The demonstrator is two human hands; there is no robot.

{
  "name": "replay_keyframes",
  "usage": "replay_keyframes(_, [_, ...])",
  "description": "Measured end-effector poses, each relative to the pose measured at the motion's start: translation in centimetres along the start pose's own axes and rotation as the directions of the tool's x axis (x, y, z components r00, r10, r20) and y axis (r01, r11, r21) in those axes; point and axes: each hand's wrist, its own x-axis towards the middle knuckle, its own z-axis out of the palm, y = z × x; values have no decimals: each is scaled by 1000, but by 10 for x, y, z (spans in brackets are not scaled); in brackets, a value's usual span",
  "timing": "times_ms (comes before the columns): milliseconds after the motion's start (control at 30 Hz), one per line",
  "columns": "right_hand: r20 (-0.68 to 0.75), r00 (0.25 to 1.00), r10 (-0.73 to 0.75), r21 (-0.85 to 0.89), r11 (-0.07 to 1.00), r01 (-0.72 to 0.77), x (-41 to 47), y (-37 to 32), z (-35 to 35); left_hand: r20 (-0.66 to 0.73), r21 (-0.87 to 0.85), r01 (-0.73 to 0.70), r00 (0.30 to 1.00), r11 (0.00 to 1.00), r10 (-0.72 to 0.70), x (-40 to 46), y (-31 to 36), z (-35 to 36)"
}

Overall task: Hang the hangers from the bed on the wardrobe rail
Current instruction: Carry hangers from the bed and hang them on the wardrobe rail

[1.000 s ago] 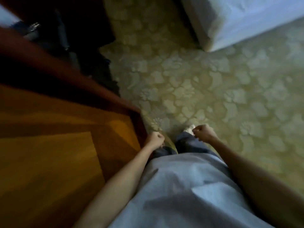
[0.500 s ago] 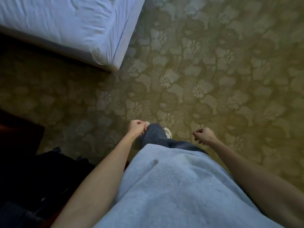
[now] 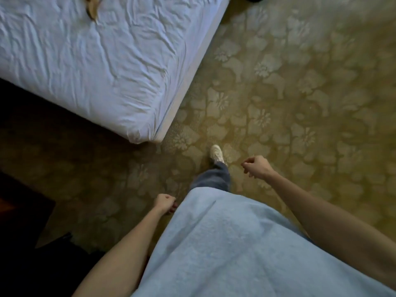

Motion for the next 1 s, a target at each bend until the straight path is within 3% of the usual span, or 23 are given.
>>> replay_keyframes(167, [-121, 992, 43, 23, 999, -40, 49, -54, -108, 20, -8, -127, 992, 992, 127, 28, 180, -38])
replay_keyframes(367, [-167, 967, 191, 131, 977, -170, 102, -74, -203, 109, 17, -370, 924, 929, 366, 38, 401, -61])
replay_keyframes(600, [-114, 944, 309, 178, 941, -287, 199, -110, -303, 92, -12, -422, 902, 907, 421, 65, 604, -89])
replay_keyframes(700, [-79, 943, 323, 112, 943, -314, 236, -152, -349, 56, -29, -371, 926, 928, 372, 71, 655, -118])
replay_keyframes(833, [-41, 979, 201, 5, 980, -201, 304, -241, -402, -23, -69, -314, 950, 947, 313, 93, 696, -159])
replay_keyframes(1000, [23, 1000, -1, -104, 995, 3, 371, -390, -436, -85, -78, -172, 982, 982, 166, 118, 693, -204])
